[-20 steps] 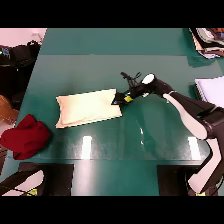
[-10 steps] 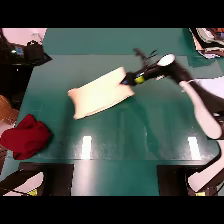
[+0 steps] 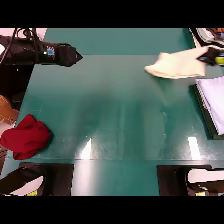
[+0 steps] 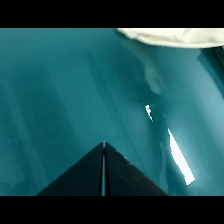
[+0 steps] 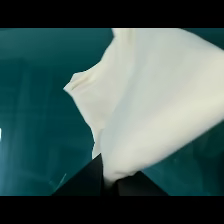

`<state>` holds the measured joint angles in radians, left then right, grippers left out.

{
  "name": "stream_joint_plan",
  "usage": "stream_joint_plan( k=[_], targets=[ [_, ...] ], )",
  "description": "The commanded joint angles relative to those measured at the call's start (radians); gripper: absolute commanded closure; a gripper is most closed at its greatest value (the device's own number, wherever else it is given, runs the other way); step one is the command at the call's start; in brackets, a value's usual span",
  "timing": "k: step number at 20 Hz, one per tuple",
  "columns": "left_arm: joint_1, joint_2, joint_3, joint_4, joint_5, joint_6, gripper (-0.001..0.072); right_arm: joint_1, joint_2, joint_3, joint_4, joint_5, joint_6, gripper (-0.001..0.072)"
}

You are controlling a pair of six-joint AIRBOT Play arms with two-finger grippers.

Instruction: Fold the shirts.

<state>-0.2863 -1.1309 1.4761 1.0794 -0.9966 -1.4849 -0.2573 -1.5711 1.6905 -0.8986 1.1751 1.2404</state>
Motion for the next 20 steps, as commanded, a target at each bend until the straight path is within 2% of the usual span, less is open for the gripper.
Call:
stream_joint_plan(
  k=[1, 4, 9, 13, 15, 20],
  targets=[
    [-0.034, 0.000, 0.000, -0.003, 0.024, -0.001, 0.0682, -0.192, 0.021, 0.001, -0.011, -0.017, 0.018, 0.0696],
    [-0.034, 0.000, 0.000, -0.003, 0.033, 0.000, 0.0681, -0.266, 0.021, 0.001, -0.004, -0.056, 0.047, 0.0696],
    [-0.034, -0.001, 0.000, -0.002, 0.039, 0.000, 0.0681, -0.303, 0.051, 0.002, 0.220, -0.117, 0.022, 0.0697],
    [-0.034, -0.001, 0.000, -0.002, 0.036, 0.001, 0.0681, -0.317, 0.148, 0.001, 0.208, -0.136, -0.005, 0.0697],
    [-0.034, 0.000, 0.000, -0.001, 0.035, 0.001, 0.0681, -0.339, 0.202, 0.001, 0.151, -0.124, -0.005, 0.0697],
    [-0.034, -0.001, 0.000, 0.005, 0.026, 0.001, 0.0681, -0.400, 0.297, -0.025, -0.021, 0.054, 0.002, 0.0697]
  ],
)
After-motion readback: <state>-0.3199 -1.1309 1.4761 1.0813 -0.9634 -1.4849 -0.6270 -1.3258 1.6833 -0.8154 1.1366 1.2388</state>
